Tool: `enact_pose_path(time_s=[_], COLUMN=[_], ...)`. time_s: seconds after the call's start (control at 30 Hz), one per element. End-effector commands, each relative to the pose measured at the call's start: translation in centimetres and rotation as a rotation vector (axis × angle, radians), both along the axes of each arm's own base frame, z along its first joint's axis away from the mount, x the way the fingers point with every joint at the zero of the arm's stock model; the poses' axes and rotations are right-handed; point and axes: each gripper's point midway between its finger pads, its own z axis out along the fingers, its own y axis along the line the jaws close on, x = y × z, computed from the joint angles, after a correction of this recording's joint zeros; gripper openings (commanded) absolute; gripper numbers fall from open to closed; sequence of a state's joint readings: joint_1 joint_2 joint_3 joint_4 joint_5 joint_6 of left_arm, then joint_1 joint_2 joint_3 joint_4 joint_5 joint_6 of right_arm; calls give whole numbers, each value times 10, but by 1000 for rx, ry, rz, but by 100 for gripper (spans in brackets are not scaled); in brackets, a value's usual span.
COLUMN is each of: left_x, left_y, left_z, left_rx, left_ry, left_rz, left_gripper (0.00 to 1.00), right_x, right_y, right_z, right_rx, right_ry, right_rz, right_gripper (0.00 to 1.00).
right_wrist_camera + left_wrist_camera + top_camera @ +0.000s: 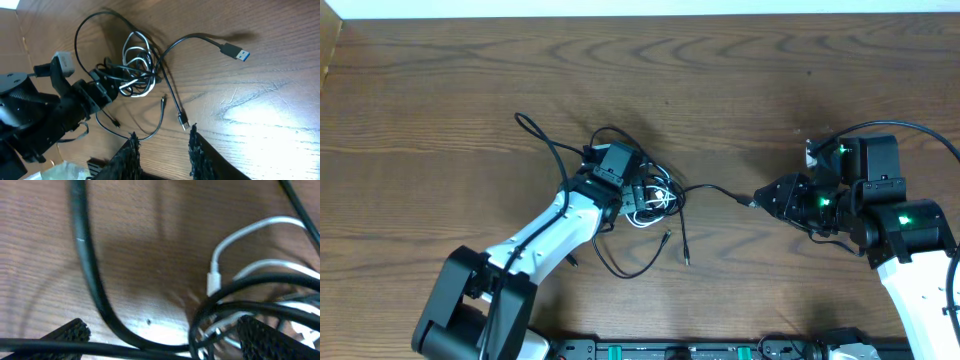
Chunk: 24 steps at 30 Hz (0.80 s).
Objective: Untangle cables
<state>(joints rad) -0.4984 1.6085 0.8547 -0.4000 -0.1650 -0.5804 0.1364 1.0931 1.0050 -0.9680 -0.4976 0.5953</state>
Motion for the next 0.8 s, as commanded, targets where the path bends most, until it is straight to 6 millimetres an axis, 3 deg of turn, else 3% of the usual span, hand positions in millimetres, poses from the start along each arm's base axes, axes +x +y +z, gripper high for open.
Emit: enact_pose_path(time_s=[0.0,0.07,0.27,0.53,0.67,0.77], left_x=[6,8,28,37,33,34], left_y=[10,9,-1,-1,-33,-34], left_z=[-11,-16,-12,-1,-2,-2], left_rx=[40,36,-10,-33,-193,-194], left_ry=[-13,-14,-93,-151,-99,-104], left_rz=[79,91,94,133,65,64], left_gripper=[94,88,87,87,87,87], right_x=[0,0,0,0,1,1], right_y=[2,2,2,-2,-2,-2], right_z=[3,3,3,1,0,0], right_rx=[3,3,3,-18,-20,-22], right_ry=[-3,-3,-2,-1,-1,-3], right_rz=[0,1,1,-12,-13,-14], right_gripper=[31,32,32,34,34,35])
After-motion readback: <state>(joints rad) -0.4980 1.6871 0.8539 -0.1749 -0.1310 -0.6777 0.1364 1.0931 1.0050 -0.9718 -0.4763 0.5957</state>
